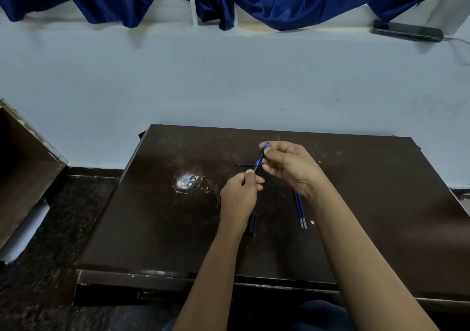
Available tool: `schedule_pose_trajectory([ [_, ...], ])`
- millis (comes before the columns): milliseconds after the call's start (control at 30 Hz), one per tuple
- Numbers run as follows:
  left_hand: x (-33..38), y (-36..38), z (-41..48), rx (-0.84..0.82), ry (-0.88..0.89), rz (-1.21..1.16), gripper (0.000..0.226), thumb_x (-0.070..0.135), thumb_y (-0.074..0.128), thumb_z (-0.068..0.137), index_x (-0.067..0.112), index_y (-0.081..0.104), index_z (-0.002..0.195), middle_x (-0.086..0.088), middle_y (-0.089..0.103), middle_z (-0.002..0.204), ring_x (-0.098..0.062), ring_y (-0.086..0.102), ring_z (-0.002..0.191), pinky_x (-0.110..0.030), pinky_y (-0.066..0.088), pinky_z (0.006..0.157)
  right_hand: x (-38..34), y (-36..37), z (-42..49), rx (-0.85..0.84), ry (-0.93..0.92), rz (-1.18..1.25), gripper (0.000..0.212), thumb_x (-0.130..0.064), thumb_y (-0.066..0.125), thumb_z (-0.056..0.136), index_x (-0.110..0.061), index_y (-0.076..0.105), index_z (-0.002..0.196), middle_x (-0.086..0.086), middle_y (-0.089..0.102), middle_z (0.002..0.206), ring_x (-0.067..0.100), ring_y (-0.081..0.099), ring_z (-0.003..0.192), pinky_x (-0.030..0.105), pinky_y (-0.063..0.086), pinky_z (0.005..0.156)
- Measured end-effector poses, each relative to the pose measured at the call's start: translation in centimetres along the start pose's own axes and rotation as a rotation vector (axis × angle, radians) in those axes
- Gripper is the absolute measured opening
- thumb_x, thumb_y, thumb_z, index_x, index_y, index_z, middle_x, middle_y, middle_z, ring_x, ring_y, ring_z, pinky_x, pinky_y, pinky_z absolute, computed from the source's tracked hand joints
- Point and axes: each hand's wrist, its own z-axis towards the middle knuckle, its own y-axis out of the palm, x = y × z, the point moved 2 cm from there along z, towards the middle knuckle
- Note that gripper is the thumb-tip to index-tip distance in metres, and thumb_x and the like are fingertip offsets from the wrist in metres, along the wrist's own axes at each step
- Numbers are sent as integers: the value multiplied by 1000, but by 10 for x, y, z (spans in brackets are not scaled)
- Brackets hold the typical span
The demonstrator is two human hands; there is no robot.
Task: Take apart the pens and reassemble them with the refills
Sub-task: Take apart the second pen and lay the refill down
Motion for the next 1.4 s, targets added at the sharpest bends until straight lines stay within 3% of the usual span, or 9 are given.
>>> schedule_pose_trajectory([
  [300,2,-1,-1,-33,24,4,24,16,48,93,24,63,75,5,68,81,-8,59,80,-18,39,62,12,5,-15,174,4,30,17,-5,52,95,-11,67,94,2,60,75,8,57,70,23,52,70],
  [567,-4,-3,-1,-55,93,111,10,20,52,95,28,58,96,4,64,84,-5,57,68,-17,41,55,22,5,-24,222,-43,51,19,-3,58,90,-8,69,105,4,66,81,7,59,69,21,51,69],
  [700,-5,2,1,-74,41,43,31,33,39,99,25,68,94,5,67,83,-12,61,83,-29,49,79,20,7,-20,238,-65,2,16,-6,62,88,-7,68,103,5,65,77,9,59,58,18,48,57],
  [767,-5,2,1,-63,60,30,32,30,40,99,26,70,86,6,67,83,-11,60,83,-32,48,83,19,6,-16,250,-62,8,14,-8,64,87,-6,68,100,2,65,76,8,56,60,19,47,58],
  [933,-7,-3,2,44,137,13,12,29,56,93,23,66,92,4,69,83,-7,63,76,-18,44,65,18,7,-12,230,-41,1,15,-9,67,85,-5,69,100,-2,64,70,5,55,61,16,45,56],
  [1033,-8,-1,5,43,16,-61,38,42,38,98,23,70,89,5,69,86,-8,63,75,-25,43,65,17,7,-9,222,-20,51,8,-10,67,86,-8,68,94,-4,62,67,4,55,61,16,45,57],
  [1100,-8,-1,6,18,-5,-60,43,40,35,100,27,71,81,5,71,85,-6,59,70,-28,42,65,16,5,-8,205,4,76,2,-10,67,86,-10,69,87,-4,61,65,5,55,61,18,47,61],
  [1300,-12,1,7,-1,14,-76,10,32,61,90,24,64,85,9,62,74,-5,55,66,-21,40,55,18,2,-8,161,44,111,5,-9,66,86,-12,71,86,-5,62,61,4,57,60,19,49,64],
  [1400,-12,2,6,-10,-24,-57,34,43,45,96,21,69,87,7,65,78,-5,57,65,-24,41,61,18,1,-8,157,47,109,5,-9,66,86,-11,71,86,-4,63,63,5,57,62,20,49,65],
])
